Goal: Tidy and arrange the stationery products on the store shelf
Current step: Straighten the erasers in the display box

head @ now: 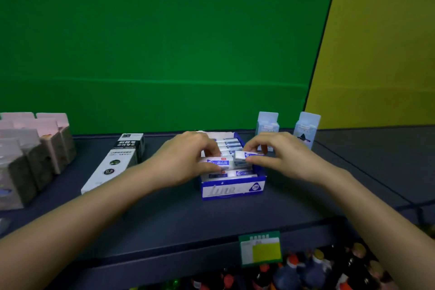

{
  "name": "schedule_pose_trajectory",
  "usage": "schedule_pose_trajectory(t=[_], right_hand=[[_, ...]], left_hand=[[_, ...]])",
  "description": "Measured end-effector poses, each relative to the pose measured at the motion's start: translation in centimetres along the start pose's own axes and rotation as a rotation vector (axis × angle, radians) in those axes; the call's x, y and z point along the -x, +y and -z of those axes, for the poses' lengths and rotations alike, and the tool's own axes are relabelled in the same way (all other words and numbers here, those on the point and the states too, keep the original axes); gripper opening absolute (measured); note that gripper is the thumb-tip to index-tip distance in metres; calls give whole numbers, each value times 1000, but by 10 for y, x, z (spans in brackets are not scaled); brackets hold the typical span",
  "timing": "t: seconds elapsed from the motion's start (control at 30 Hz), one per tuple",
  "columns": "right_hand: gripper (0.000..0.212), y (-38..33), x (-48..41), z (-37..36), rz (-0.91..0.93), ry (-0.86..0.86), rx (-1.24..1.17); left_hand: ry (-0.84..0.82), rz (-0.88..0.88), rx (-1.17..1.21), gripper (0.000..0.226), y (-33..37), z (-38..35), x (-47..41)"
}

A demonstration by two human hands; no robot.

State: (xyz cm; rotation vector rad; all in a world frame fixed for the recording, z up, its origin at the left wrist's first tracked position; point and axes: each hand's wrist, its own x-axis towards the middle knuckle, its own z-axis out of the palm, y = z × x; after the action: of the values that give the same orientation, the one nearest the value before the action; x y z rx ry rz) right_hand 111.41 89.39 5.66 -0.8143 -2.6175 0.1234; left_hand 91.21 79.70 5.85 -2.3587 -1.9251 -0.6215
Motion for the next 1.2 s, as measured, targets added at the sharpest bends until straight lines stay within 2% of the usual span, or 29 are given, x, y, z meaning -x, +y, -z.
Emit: schedule_pose_trajectory(t=[0.37,0.57,0.8,0.97,1.2], right_hand=[[30,11,-15,-8,206,-67,124],[31,9,-18,-9,260,-93,261],[31,8,-18,-5,237,-170,263],[24,3,-17,-11,219,-132,226],[17,12,-15,-17,190,-93,39]], left_hand=[[87,244,32,27,4,-28,-3],[27,204,-15,24,7,-24,-4],[-13,167,3,22,3,-20,-3],[-1,141,24,23,0,-23,-3],[-13,80,35,18,-3,-25,-7]])
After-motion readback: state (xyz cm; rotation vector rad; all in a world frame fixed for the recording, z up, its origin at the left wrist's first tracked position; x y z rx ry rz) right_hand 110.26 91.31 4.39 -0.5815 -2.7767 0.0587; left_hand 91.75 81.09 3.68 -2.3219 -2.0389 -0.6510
